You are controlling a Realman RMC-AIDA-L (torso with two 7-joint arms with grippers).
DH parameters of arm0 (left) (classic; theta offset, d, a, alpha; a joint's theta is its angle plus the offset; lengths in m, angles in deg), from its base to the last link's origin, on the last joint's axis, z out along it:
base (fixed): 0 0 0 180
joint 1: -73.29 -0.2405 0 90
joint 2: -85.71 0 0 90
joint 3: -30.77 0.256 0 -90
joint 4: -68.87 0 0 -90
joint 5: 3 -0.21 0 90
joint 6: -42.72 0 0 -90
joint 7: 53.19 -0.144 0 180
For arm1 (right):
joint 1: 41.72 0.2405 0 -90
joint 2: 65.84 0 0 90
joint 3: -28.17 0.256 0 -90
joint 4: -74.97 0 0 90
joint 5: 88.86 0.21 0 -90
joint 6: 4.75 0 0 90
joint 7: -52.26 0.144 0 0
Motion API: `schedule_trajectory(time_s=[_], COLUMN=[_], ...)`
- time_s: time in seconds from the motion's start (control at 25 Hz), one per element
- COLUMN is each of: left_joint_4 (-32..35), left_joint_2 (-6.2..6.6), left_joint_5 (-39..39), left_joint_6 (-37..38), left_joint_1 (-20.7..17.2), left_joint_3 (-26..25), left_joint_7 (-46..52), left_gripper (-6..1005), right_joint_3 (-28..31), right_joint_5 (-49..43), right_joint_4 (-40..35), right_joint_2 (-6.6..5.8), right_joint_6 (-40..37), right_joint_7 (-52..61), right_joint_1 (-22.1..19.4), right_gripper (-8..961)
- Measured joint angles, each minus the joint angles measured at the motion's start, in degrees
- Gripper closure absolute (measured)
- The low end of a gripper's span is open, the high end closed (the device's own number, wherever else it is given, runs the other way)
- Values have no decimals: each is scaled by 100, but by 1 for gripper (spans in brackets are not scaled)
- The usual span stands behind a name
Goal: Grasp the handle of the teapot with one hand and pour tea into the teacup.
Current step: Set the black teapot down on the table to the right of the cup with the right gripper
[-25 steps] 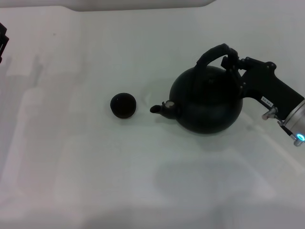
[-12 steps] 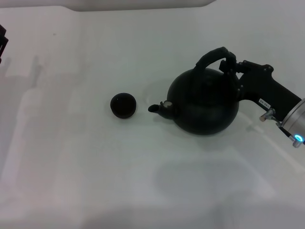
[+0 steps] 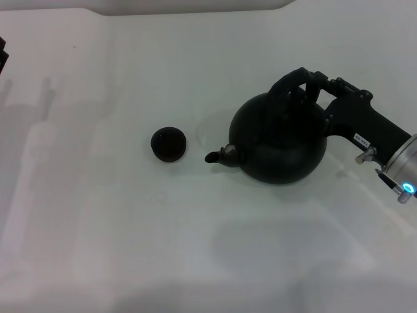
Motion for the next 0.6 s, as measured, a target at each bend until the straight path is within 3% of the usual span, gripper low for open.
schedule_trajectory(time_s=[0.24,0.48,0.6], left_joint_4=[0,0,0], left_joint_2=[5,7,7], left_joint_5=[0,0,0], left_joint_6=[0,-1,-1], left_joint_1=[-11,-9,-9], left_joint_3=[-1,-6,-8], left_joint_7=[-13,-27,-27], left_gripper=[198,198,198], right_joint_3=[20,40,40], right_joint_5=[12,-2,0], right_joint_4=[26,219,476], right_joint_2=[-15,-18,-19], right_joint_6=[-189,-954,-1317], right_joint_7=[405,465,470], right_joint_1=[-94,-314,-419], right_gripper=[348,98,85])
